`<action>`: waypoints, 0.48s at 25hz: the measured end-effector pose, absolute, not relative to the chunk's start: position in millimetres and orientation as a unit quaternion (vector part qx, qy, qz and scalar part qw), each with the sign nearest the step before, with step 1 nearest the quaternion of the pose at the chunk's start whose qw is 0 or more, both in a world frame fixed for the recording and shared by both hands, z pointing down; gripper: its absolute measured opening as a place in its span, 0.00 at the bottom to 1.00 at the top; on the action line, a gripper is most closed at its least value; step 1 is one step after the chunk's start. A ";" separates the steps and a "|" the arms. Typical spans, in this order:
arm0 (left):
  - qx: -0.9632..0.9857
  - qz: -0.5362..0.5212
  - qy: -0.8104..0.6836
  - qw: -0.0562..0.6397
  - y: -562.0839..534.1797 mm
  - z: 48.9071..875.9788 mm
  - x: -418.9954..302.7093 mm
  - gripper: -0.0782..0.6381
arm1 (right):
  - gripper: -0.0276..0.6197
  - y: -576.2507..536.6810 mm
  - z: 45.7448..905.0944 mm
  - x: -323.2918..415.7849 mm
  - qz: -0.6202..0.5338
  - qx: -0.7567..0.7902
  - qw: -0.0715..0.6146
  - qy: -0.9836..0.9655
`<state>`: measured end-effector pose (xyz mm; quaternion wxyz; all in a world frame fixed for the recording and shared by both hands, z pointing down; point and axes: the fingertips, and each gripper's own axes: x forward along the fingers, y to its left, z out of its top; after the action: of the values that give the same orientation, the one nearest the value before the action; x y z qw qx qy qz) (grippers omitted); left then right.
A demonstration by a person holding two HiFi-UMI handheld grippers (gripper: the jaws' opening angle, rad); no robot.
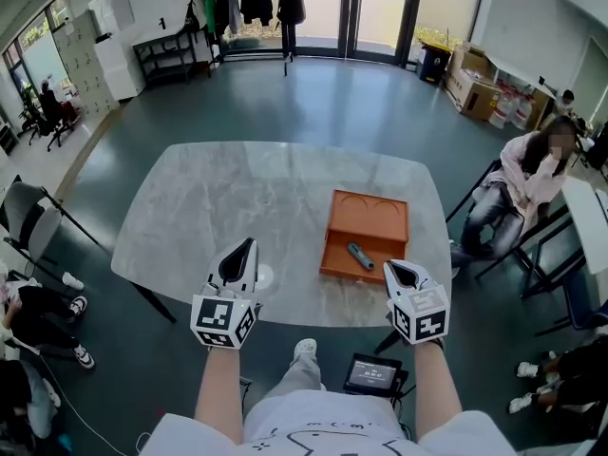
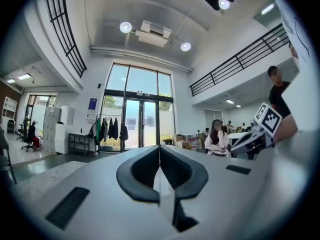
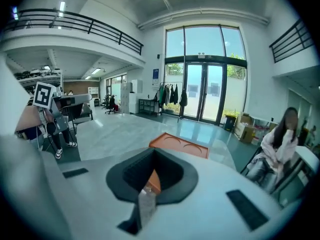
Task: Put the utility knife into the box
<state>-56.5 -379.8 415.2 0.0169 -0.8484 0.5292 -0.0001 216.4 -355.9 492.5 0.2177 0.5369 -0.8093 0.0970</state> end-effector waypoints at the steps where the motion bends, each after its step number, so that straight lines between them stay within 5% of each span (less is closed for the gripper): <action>1: -0.848 0.002 0.530 0.019 -373.5 412.4 -56.1 0.13 | 0.06 -350.3 486.0 217.1 0.091 0.541 0.207 -0.810; 12: -0.853 0.006 0.519 0.050 -333.5 387.5 -44.6 0.13 | 0.06 -306.7 414.8 211.7 0.003 0.558 0.112 -0.822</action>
<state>-44.6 -333.5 387.5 0.0497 -0.8532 0.5192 0.0058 211.7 -306.7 414.8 0.1117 0.5582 -0.8222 0.0032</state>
